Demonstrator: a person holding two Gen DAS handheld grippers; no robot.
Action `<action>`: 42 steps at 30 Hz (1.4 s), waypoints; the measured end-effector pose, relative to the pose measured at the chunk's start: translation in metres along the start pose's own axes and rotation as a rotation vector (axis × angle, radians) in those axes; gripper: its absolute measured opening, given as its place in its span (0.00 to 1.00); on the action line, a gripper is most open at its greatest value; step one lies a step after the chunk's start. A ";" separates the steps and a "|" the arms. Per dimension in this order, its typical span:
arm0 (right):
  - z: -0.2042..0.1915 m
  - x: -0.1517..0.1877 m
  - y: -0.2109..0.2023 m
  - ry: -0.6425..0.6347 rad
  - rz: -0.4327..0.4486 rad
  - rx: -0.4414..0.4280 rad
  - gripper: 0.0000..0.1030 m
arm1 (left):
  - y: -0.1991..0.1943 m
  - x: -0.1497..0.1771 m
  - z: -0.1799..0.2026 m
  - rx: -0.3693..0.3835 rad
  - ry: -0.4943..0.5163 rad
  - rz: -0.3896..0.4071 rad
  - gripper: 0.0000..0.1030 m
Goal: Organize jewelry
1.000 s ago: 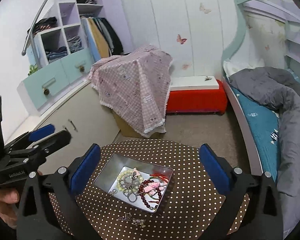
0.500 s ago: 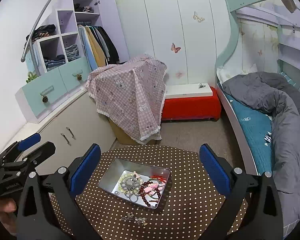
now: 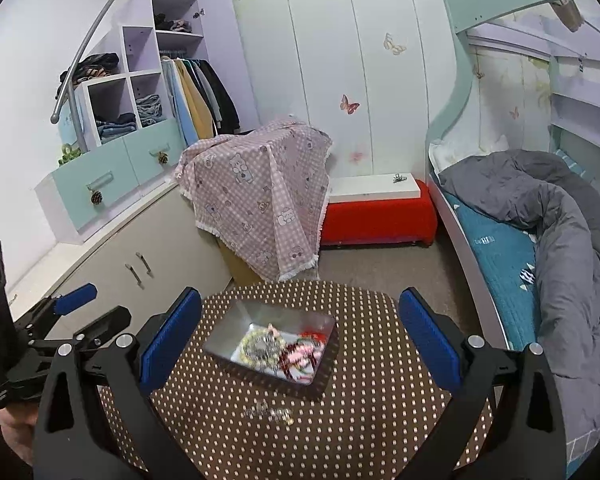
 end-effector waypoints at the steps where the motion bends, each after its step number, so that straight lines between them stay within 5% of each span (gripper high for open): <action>1: 0.003 0.004 -0.001 0.004 -0.005 0.004 0.92 | 0.001 0.005 0.002 0.004 0.002 -0.009 0.91; 16: 0.039 0.088 0.024 0.038 -0.194 0.057 0.92 | 0.047 0.078 0.054 0.091 0.124 -0.176 0.91; 30: 0.063 0.119 0.043 0.086 -0.287 0.092 0.92 | 0.112 0.109 0.106 0.151 0.287 -0.308 0.91; 37: 0.068 0.124 0.050 0.104 -0.313 0.095 0.92 | 0.118 0.110 0.108 0.237 0.243 -0.341 0.35; 42: 0.062 0.130 0.058 0.071 -0.337 0.087 0.92 | 0.106 0.115 0.096 0.244 0.187 -0.335 0.15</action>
Point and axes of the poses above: each gripper's, at about its wrist camera, not at the fingertips, and y roughly the way its jaws point, z to its right, x to its underside, the point moved 9 cm from there along y, roughly the way its jaws point, and after that the axes turned 9 degrees about y, right-handed, at the moved point
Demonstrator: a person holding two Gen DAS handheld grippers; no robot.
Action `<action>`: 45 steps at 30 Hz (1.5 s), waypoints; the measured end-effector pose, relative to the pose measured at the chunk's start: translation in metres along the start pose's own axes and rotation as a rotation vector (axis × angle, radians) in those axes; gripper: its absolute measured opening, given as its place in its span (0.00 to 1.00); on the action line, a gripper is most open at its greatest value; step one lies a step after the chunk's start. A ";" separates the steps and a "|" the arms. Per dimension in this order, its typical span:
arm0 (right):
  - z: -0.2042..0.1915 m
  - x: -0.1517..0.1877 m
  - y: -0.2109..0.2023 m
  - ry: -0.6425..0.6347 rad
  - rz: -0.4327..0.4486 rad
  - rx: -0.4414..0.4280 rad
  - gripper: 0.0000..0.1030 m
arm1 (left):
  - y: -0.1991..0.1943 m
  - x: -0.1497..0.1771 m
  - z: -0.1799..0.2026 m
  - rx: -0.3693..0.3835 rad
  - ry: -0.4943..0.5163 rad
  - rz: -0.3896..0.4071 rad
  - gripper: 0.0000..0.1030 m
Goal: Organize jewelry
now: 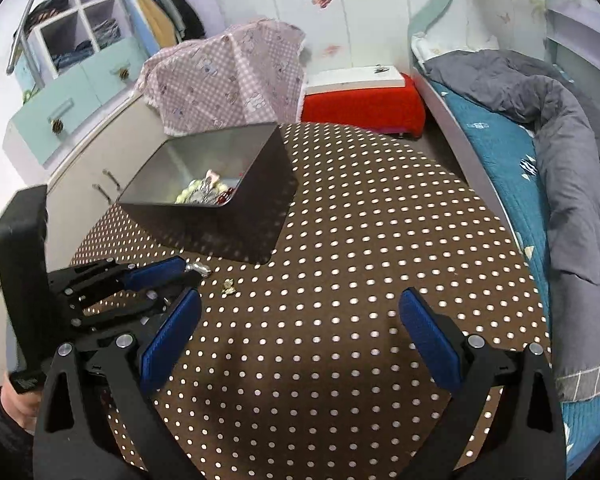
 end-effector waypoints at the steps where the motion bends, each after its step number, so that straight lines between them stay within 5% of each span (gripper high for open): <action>1: -0.004 0.003 0.005 -0.018 -0.013 -0.002 0.92 | -0.003 0.003 -0.003 0.005 -0.015 0.002 0.15; 6: -0.026 0.013 0.030 -0.113 -0.049 -0.015 0.87 | -0.003 0.009 -0.007 0.009 -0.040 0.006 0.15; 11: -0.043 0.016 0.048 -0.192 -0.042 0.002 0.57 | -0.006 0.014 -0.014 0.028 -0.087 0.017 0.15; 13: -0.049 0.016 0.050 -0.222 -0.037 -0.001 0.28 | -0.005 0.013 -0.017 0.029 -0.095 0.020 0.15; 16: -0.055 0.021 0.050 -0.259 -0.041 -0.006 0.06 | -0.007 0.014 -0.017 0.034 -0.104 0.027 0.15; 22: -0.058 0.026 0.038 -0.231 -0.040 -0.062 0.06 | -0.016 0.011 -0.014 0.048 -0.111 0.053 0.09; 30: -0.061 0.023 0.018 -0.223 -0.020 -0.075 0.06 | -0.024 0.008 -0.008 -0.003 -0.029 0.074 0.13; 31: -0.061 0.023 0.018 -0.221 -0.020 -0.075 0.06 | -0.023 0.007 -0.008 -0.013 -0.024 0.068 0.36; 32: -0.060 0.023 0.018 -0.215 -0.020 -0.076 0.06 | -0.022 0.006 -0.009 -0.022 -0.027 0.068 0.74; 34: -0.058 0.025 0.018 -0.206 -0.025 -0.075 0.06 | -0.024 0.001 -0.014 -0.054 -0.051 0.106 0.85; 39: -0.051 0.023 0.017 -0.187 -0.021 -0.070 0.06 | -0.004 -0.002 -0.016 -0.047 -0.047 0.045 0.84; 41: -0.047 0.022 0.016 -0.172 -0.018 -0.070 0.06 | 0.005 -0.001 -0.014 -0.022 -0.054 0.011 0.62; 43: -0.044 0.021 0.016 -0.158 -0.016 -0.064 0.06 | 0.012 -0.001 -0.013 -0.023 -0.050 -0.014 0.56; 45: -0.041 0.019 0.015 -0.146 -0.014 -0.063 0.06 | 0.012 -0.003 -0.009 -0.018 -0.034 -0.013 0.34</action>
Point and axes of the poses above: each gripper's, at about its wrist camera, not at the fingertips, and y roughly the way its jaws point, z to its right, x to its underside, the point moved 9 cm from there along y, roughly the way its jaws point, and after that the axes turned 9 degrees about y, right-handed, at the moved point
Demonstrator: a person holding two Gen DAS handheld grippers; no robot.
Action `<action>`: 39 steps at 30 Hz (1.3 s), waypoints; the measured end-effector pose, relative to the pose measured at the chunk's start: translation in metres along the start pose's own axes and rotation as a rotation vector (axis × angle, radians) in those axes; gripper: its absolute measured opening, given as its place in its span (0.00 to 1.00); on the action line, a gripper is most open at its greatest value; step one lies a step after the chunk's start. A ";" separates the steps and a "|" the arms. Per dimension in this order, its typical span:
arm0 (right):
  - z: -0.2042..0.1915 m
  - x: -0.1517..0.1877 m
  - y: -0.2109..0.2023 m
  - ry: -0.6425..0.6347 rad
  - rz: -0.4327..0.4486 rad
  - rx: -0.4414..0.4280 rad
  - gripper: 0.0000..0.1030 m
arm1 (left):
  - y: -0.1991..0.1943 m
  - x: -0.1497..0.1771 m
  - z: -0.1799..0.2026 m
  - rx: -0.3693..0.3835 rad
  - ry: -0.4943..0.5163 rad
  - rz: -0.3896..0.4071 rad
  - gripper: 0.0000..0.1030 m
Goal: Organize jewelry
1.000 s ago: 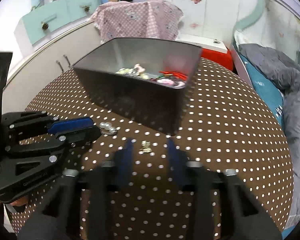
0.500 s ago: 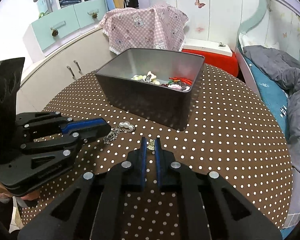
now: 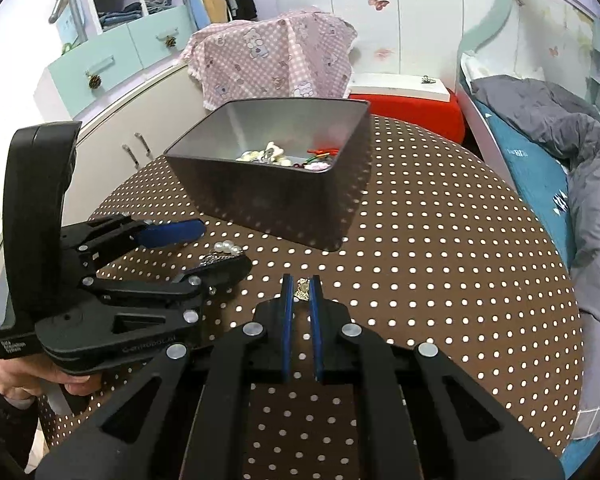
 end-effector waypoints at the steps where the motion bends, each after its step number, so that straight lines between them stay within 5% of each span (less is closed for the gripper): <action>1: 0.000 0.000 -0.001 0.002 0.002 0.001 0.06 | 0.000 0.000 0.000 0.013 -0.005 0.003 0.23; 8: -0.007 -0.005 -0.006 -0.011 0.012 -0.007 0.06 | -0.020 0.008 -0.008 0.070 -0.069 0.050 0.04; 19: -0.027 -0.024 -0.026 -0.048 0.066 -0.028 0.06 | -0.062 0.004 -0.033 0.054 -0.095 0.132 0.04; 39: -0.030 -0.020 -0.024 -0.052 0.055 -0.035 0.06 | -0.064 0.033 -0.031 0.065 -0.123 0.107 0.04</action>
Point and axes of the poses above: each gripper's, at about its wrist camera, not at the fingertips, and y roughly the way its jaws point, z to its right, x to its underside, the point moved 9 cm from there along y, roughly the way its jaws point, and after that the axes turned 9 degrees about y, right-handed, at the moved point
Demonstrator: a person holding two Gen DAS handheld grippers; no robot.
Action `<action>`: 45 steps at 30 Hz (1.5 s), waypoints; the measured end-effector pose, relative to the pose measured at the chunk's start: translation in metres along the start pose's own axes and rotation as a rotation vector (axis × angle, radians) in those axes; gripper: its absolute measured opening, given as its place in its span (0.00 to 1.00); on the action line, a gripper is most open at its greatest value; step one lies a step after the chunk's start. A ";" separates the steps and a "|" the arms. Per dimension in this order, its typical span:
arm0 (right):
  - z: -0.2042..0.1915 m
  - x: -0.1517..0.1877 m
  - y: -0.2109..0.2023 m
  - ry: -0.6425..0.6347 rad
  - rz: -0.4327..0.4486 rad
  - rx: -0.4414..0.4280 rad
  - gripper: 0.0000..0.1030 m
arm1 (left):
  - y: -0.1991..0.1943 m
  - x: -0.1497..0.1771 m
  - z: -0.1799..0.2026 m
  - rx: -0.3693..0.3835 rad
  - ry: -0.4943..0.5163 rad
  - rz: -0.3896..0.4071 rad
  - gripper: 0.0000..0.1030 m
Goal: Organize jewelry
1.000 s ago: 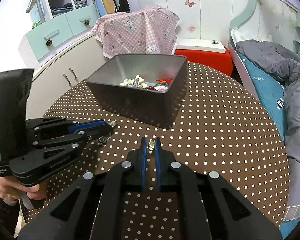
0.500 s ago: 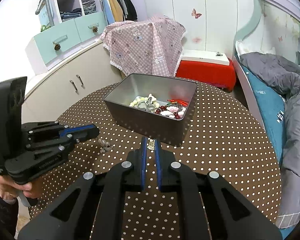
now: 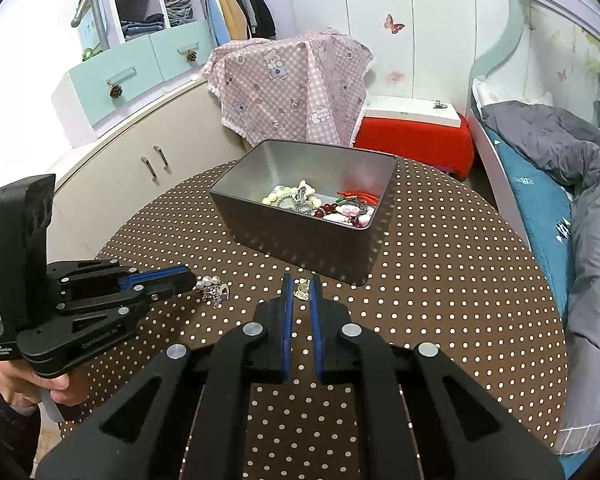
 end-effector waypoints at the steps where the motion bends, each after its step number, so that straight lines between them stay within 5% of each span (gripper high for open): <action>1: 0.000 0.000 0.000 -0.002 0.000 0.001 0.06 | -0.004 -0.001 0.000 0.001 -0.001 0.008 0.04; 6: -0.002 -0.001 -0.001 -0.002 0.004 -0.001 0.06 | -0.010 -0.007 0.001 -0.044 0.068 0.005 0.06; 7: -0.003 -0.001 -0.001 -0.002 0.003 -0.003 0.06 | -0.006 -0.004 0.001 -0.067 0.077 -0.011 0.25; 8: -0.003 0.000 0.000 -0.003 0.001 -0.005 0.06 | -0.001 -0.002 0.000 -0.079 0.082 -0.025 0.70; 9: -0.004 0.001 0.000 -0.003 -0.001 -0.006 0.06 | 0.002 0.001 -0.001 -0.100 0.079 -0.013 0.85; 10: -0.004 0.002 0.000 -0.002 -0.003 -0.007 0.06 | 0.003 0.002 -0.003 -0.115 0.074 0.004 0.89; 13: -0.005 0.003 0.002 -0.005 -0.010 -0.003 0.06 | 0.019 0.010 -0.003 -0.103 0.051 -0.037 0.86; 14: -0.004 0.003 0.002 -0.005 -0.011 -0.003 0.06 | 0.026 0.013 -0.004 -0.091 0.044 -0.069 0.66; 16: -0.004 0.002 0.002 -0.003 -0.011 -0.002 0.06 | 0.031 0.013 -0.007 -0.080 0.022 -0.089 0.49; 17: -0.003 0.002 0.002 0.000 -0.011 -0.003 0.06 | 0.032 0.011 -0.007 -0.068 0.024 -0.086 0.28; 20: -0.003 0.001 0.000 0.001 -0.007 -0.004 0.06 | 0.033 0.011 -0.004 -0.036 0.031 -0.094 0.07; 27: -0.008 -0.010 -0.012 -0.015 0.021 -0.006 0.06 | 0.002 -0.008 0.000 -0.013 0.046 -0.023 0.07; 38: -0.026 -0.079 -0.058 -0.071 0.161 -0.042 0.06 | -0.080 -0.113 0.005 -0.033 0.118 0.201 0.07; 45: -0.026 -0.128 -0.071 -0.065 0.220 -0.074 0.06 | -0.082 -0.160 0.001 -0.039 0.103 0.243 0.07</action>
Point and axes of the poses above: each gripper's, at about its wrist camera, not at the fingertips, and y roughly the way its jaws point, z to its right, x to its underside, the point moved 9 cm from there along y, roughly the way its jaws point, and after that the axes turned 9 degrees about y, right-handed, at the moved point
